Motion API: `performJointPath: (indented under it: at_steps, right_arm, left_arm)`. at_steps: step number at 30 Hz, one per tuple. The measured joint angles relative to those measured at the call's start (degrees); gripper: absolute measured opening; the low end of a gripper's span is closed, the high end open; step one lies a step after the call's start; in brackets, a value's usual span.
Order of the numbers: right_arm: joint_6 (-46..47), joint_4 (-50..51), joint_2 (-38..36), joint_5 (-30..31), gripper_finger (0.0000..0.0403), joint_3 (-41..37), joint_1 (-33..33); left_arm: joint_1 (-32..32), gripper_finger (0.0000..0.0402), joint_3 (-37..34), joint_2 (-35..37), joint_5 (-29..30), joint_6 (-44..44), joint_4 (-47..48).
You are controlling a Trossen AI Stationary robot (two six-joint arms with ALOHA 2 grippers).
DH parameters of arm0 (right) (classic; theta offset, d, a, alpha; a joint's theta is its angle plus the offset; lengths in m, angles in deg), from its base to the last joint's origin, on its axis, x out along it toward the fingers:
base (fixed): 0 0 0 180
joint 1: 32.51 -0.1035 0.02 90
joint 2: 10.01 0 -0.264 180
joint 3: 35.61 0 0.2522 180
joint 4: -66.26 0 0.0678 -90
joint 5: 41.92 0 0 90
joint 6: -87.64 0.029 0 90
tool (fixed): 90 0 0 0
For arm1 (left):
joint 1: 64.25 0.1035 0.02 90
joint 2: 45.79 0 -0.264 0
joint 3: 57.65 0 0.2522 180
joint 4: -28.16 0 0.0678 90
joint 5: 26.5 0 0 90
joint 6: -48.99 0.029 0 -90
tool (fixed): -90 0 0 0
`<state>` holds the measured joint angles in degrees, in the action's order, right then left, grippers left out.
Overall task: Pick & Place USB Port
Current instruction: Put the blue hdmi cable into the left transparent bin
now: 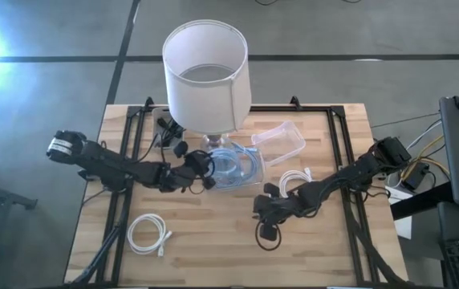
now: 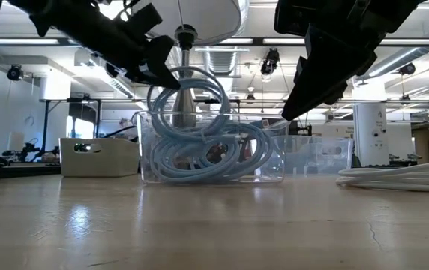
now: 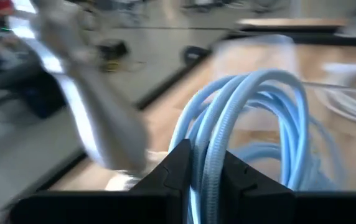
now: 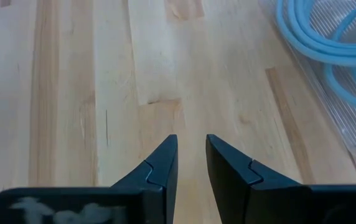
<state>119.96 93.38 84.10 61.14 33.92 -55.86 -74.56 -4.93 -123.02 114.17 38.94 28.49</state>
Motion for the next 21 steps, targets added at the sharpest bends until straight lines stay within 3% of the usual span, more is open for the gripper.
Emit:
performJointPath:
  at_steps: [5,21]
  right_arm:
    - [0.0,-0.2,0.0,0.1,0.0082,0.0,0.0]
    - [4.0,-0.4,0.0,1.1,0.0073,-0.2,0.0]
  left_arm:
    - [0.9,0.0048,0.0,0.0,-8.8,0.4,0.0]
    - [3.5,0.0049,0.0,0.0,-9.1,2.6,2.1]
